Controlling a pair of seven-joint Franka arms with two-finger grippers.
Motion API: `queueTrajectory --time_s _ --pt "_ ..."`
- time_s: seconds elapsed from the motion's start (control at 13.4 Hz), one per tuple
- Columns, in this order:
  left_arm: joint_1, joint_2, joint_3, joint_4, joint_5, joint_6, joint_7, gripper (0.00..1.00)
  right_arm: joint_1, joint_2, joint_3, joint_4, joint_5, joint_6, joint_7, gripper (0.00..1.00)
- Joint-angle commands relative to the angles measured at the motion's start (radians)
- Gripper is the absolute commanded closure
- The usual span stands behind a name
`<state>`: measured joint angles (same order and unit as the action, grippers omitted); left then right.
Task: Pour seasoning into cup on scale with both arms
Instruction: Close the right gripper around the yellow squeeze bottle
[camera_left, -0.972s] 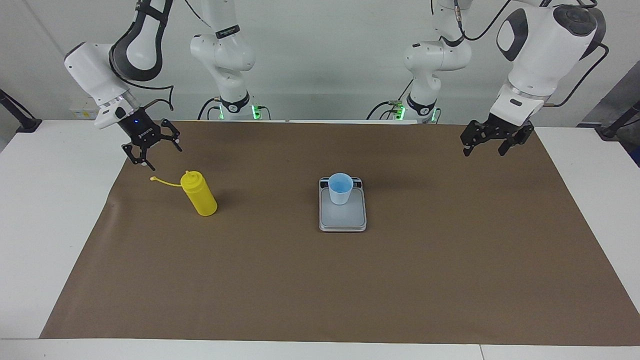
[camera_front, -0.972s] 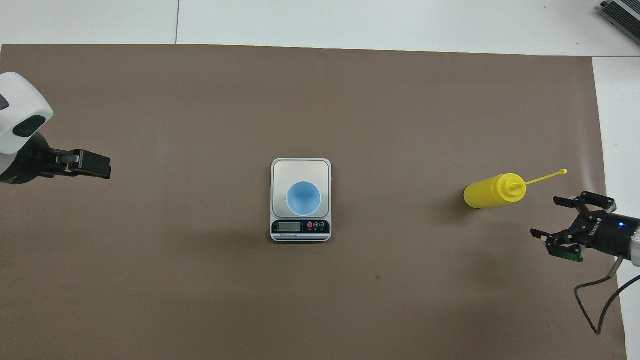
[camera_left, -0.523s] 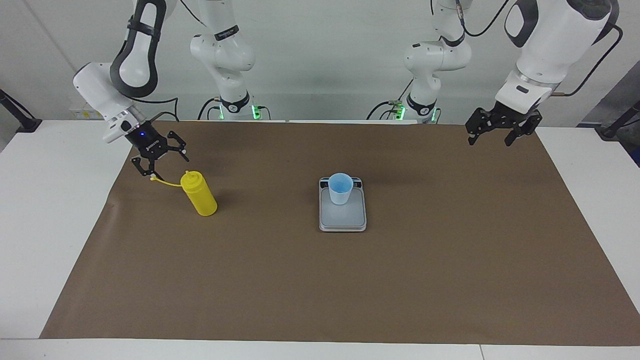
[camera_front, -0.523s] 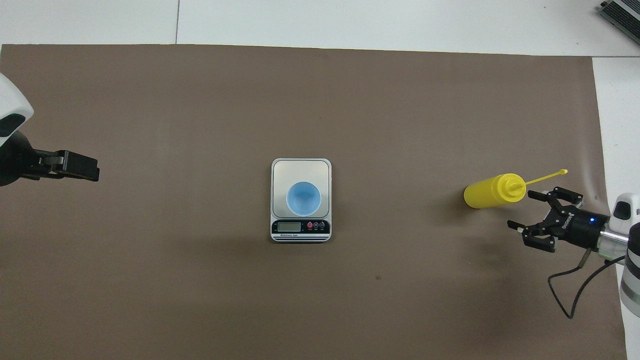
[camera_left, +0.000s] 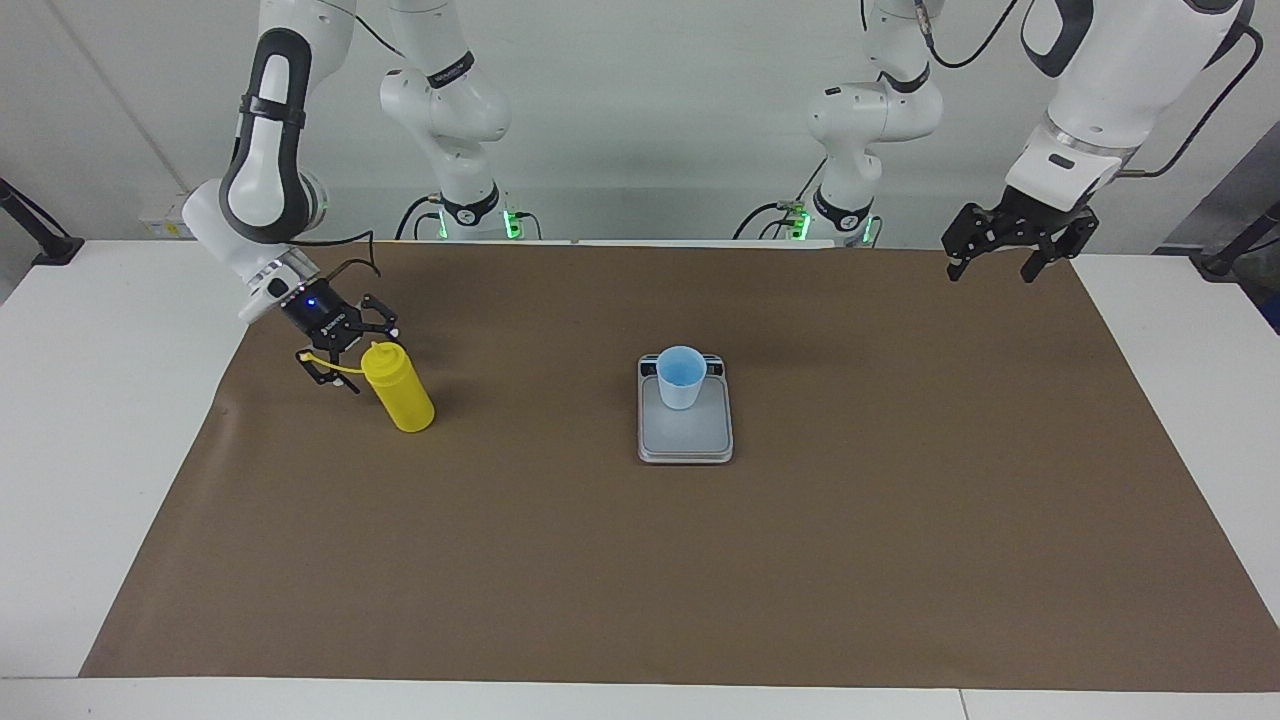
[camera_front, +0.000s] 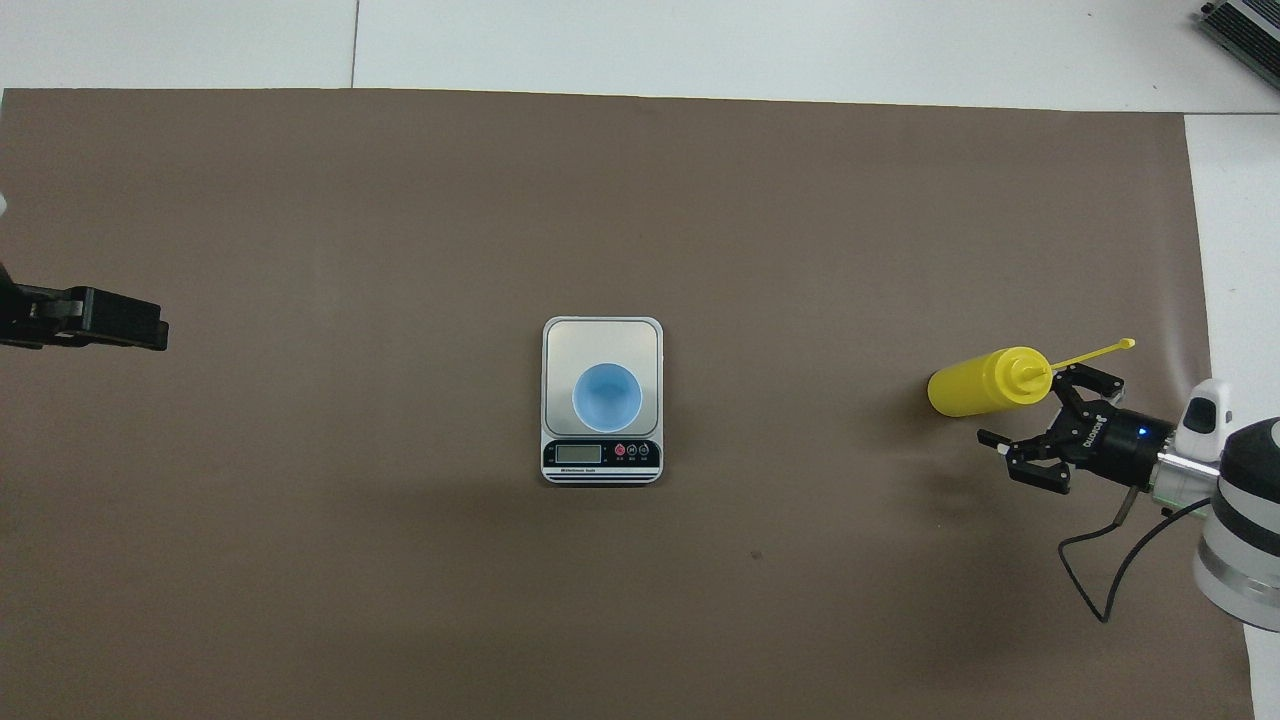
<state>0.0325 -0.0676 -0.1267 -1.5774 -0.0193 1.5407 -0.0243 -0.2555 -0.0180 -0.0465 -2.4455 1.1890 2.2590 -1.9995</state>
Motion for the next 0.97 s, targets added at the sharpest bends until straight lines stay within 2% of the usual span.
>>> queueTrajectory --time_s 0.0,0.07,0.15,0.45,0.6,0.9 --pt "-0.064 -0.029 0.073 0.001 -0.005 -0.054 0.02 0.0 0.038 0.007 0.004 -0.006 0.046 0.053 -0.03 0.0" --pt "-0.109 -0.065 0.117 -0.068 -0.005 -0.035 0.02 0.0 0.041 0.013 0.004 -0.003 0.053 0.059 -0.035 0.0" --pt "-0.108 -0.084 0.119 -0.099 -0.005 -0.005 0.021 0.0 0.041 0.016 0.004 0.002 0.055 0.079 -0.056 0.0" --pt "-0.068 -0.081 0.082 -0.096 -0.005 0.006 0.049 0.0 0.064 0.03 0.004 0.003 0.096 0.143 -0.087 0.0" --pt "0.007 -0.086 0.017 -0.098 -0.007 -0.002 0.066 0.0 0.097 0.033 0.004 0.008 0.129 0.174 -0.099 0.0" --pt "-0.017 -0.084 0.016 -0.101 -0.007 0.001 0.053 0.0 0.105 0.035 0.004 0.008 0.136 0.177 -0.101 0.0"
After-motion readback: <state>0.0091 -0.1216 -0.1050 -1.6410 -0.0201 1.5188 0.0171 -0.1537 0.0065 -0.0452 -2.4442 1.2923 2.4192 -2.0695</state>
